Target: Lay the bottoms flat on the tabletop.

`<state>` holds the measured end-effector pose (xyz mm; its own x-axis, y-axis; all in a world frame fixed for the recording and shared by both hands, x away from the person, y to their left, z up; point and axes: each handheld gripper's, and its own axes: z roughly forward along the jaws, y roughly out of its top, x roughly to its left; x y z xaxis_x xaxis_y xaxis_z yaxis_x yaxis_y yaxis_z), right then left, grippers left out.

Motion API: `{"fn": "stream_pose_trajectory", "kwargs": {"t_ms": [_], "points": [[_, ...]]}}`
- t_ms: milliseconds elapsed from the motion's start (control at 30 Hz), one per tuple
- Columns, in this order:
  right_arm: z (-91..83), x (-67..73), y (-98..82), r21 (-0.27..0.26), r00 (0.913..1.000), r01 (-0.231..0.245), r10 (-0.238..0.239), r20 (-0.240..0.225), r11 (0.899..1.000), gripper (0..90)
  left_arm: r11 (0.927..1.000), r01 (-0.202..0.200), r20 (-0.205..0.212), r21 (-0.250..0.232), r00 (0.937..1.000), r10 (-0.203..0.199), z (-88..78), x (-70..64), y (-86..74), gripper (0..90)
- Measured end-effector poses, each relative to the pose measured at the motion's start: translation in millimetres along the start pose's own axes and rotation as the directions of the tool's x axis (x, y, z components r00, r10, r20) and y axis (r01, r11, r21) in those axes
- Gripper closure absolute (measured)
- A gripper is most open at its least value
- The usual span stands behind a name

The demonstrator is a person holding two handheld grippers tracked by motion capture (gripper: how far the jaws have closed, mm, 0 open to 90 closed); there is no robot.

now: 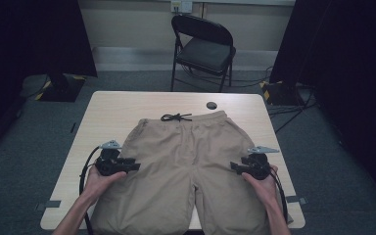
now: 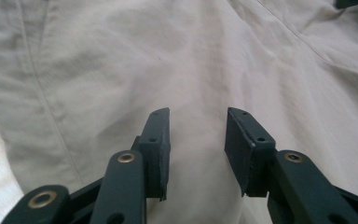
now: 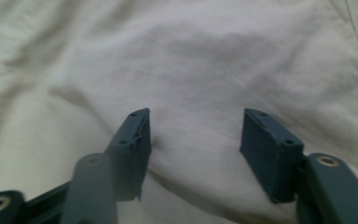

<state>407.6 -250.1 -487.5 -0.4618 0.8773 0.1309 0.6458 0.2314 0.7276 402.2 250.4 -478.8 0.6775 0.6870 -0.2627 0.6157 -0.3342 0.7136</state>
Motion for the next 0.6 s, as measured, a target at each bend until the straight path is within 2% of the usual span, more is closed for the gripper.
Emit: {"fn": "stream_pose_trajectory", "kwargs": {"t_ms": [33, 67, 167, 233, 333, 500, 533, 600], "points": [[1.4, 1.0, -2.5, 0.014, 0.9999, 0.007, -0.007, 0.008, 1.000, 40.7, 0.9992, -0.012, -0.012, 0.037, 0.9998, 0.013, 2.3, -3.7, -9.8, 59.6], [0.9, 1.2, -2.7, 0.016, 0.9999, 0.011, -0.011, 0.008, 1.000, 40.6, 0.9996, -0.016, -0.024, 0.025, 0.9996, 0.016, 2.0, -5.5, -15.9, 58.9], [-0.4, 1.4, -3.5, 0.023, 0.9999, 0.008, -0.008, 0.012, 1.000, 39.1, 0.9999, -0.009, -0.016, 0.014, 0.9998, 0.009, -3.8, -10.3, -25.2, 58.7], [-0.7, 1.2, -4.1, 0.021, 0.9999, 0.004, -0.004, 0.012, 1.000, 38.9, 0.9992, -0.037, -0.027, 0.013, 0.9990, 0.037, -6.6, -16.5, -30.8, 58.6], [-0.5, 1.9, -4.6, 0.018, 0.9998, 0.005, -0.005, 0.017, 1.000, 38.9, 0.9997, -0.023, -0.020, 0.008, 0.9995, 0.023, -9.7, -20.9, -35.6, 58.6], [-2.8, 0.0, -11.2, -0.024, 1.0000, -0.007, 0.007, 0.006, 1.000, 39.0, 0.9994, -0.034, -0.028, -0.005, 0.9991, 0.033, -12.9, -28.7, -43.3, 58.6], [-2.8, 0.0, -11.2, -0.024, 1.0000, -0.007, 0.007, 0.006, 1.000, 39.0, 0.9994, -0.034, -0.028, 0.002, 0.9990, 0.034, -13.5, -30.1, -43.3, 58.6], [-5.1, 1.5, -11.1, -0.002, 0.9998, 0.002, -0.002, 0.019, 1.000, 38.7, 0.9977, -0.032, -0.010, 0.060, 0.9994, 0.033, -15.4, -32.5, -36.3, 55.1]]}}
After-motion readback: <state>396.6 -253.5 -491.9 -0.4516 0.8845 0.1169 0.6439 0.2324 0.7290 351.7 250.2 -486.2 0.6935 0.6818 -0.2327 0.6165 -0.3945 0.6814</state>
